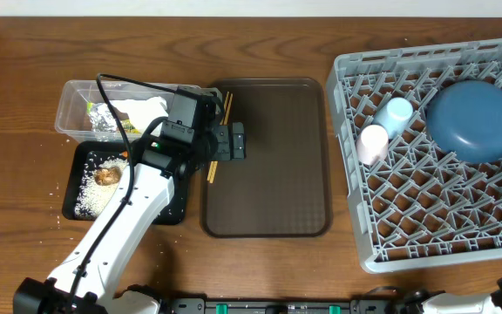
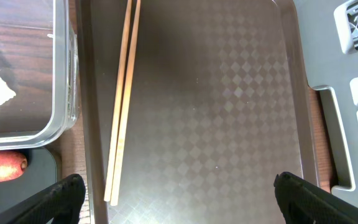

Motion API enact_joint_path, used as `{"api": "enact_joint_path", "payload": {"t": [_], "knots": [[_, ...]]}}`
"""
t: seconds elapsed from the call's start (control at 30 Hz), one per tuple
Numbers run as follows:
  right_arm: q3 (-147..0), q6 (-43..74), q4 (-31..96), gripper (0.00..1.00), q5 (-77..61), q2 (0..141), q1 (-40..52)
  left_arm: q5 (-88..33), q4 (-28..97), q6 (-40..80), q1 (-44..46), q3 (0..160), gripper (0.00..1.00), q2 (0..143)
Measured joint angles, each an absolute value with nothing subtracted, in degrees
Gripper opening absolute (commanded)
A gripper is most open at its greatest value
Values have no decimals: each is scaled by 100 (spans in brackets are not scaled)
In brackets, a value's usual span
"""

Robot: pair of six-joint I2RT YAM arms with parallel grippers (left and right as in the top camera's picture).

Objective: Sort waste into correct bins and load items into the dishwasher rack

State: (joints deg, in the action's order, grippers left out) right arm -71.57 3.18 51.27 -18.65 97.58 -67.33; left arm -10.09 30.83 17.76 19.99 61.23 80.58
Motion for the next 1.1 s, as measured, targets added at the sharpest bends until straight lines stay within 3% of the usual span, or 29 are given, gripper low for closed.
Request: {"api": "enact_joint_path", "payload": {"t": [0.1,0.17,0.27,0.37,0.5,0.87,1.1], "knots": [[-7153,274,4956,40,-2032,9780,-6733,-1009,3083,1776,1997,6123,98,8058],[-7153,263,4875,30,-2117,9780,-6733,-1009,3083,1778,1999,6123,98,8058],[-7153,272,4807,28,-2217,9780,-6735,-1009,3083,1776,1999,6123,98,8058],[-7153,252,4770,13,-2320,9780,-6735,-1009,3083,1778,1997,6123,98,8058],[-7153,250,4742,2,-2499,9780,-6735,-1009,3083,1776,1999,6123,98,8058],[-7153,270,4709,1,-2869,9756,-6600,-1009,3083,1778,1997,6123,98,8058],[-7153,281,4681,1,-2397,9284,-5883,-1009,3083,1776,1997,6123,98,8058]]}}
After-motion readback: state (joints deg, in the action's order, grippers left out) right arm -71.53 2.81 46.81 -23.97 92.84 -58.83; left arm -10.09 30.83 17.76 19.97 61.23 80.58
